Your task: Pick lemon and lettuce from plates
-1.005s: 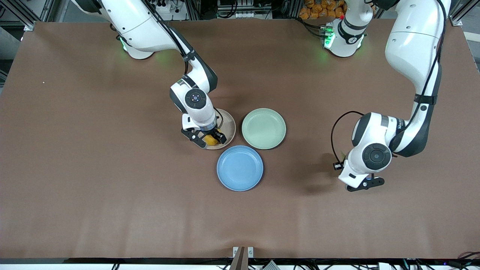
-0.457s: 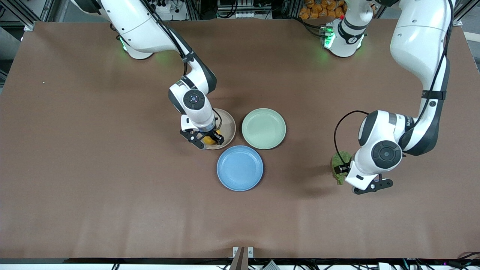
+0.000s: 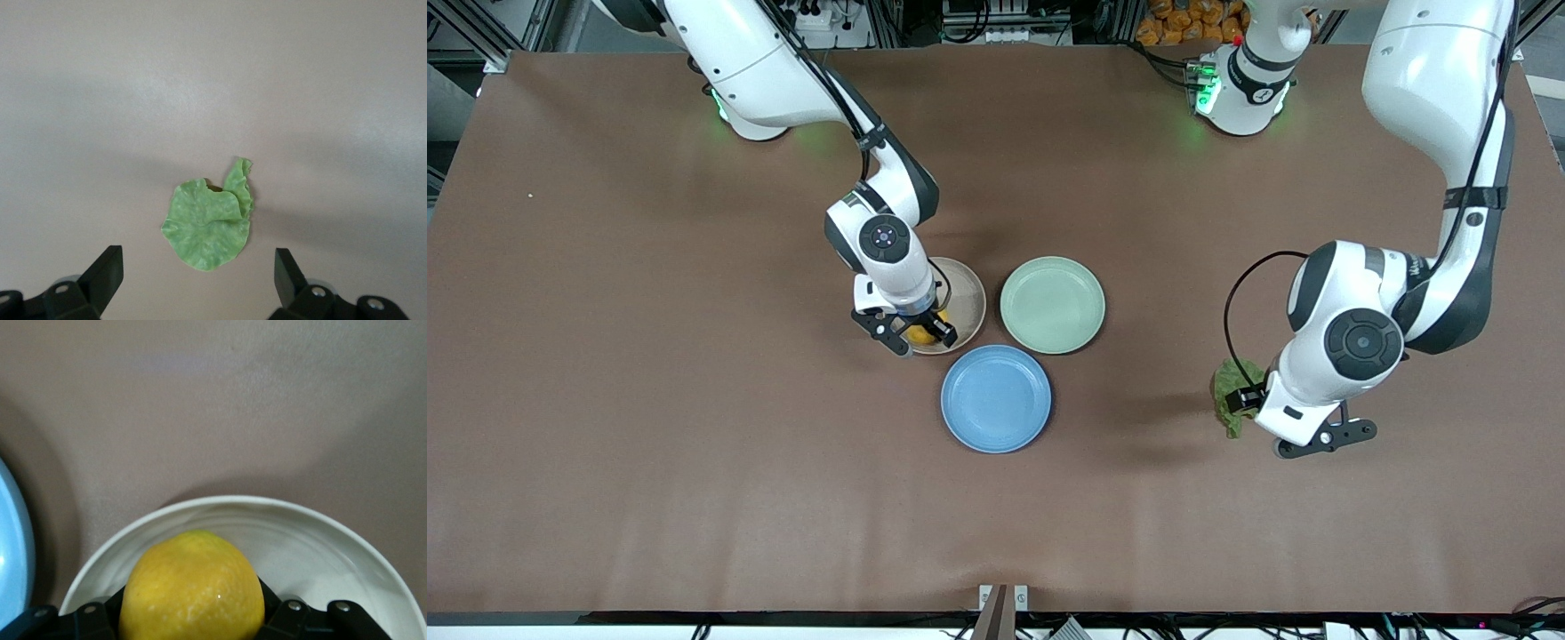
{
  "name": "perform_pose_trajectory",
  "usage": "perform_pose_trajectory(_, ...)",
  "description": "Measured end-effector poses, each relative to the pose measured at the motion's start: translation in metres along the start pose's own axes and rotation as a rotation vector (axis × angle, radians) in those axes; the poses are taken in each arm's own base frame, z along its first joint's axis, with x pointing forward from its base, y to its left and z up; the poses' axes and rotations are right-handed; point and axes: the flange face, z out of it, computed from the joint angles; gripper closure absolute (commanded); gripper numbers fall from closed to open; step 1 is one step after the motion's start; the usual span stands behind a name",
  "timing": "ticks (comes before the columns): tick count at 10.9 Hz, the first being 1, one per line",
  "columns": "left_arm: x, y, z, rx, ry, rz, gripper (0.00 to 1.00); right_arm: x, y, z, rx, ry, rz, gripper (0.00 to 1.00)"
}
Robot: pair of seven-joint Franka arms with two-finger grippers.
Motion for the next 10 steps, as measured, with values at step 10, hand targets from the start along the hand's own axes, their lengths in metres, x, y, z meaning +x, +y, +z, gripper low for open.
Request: perform_pose_trajectory(10,0.005,-0.03,-0.065,-0.019,0.089,0.154,0.0,0.068,0.007,-0.08,-0.094,-0.018,-0.061,0.65)
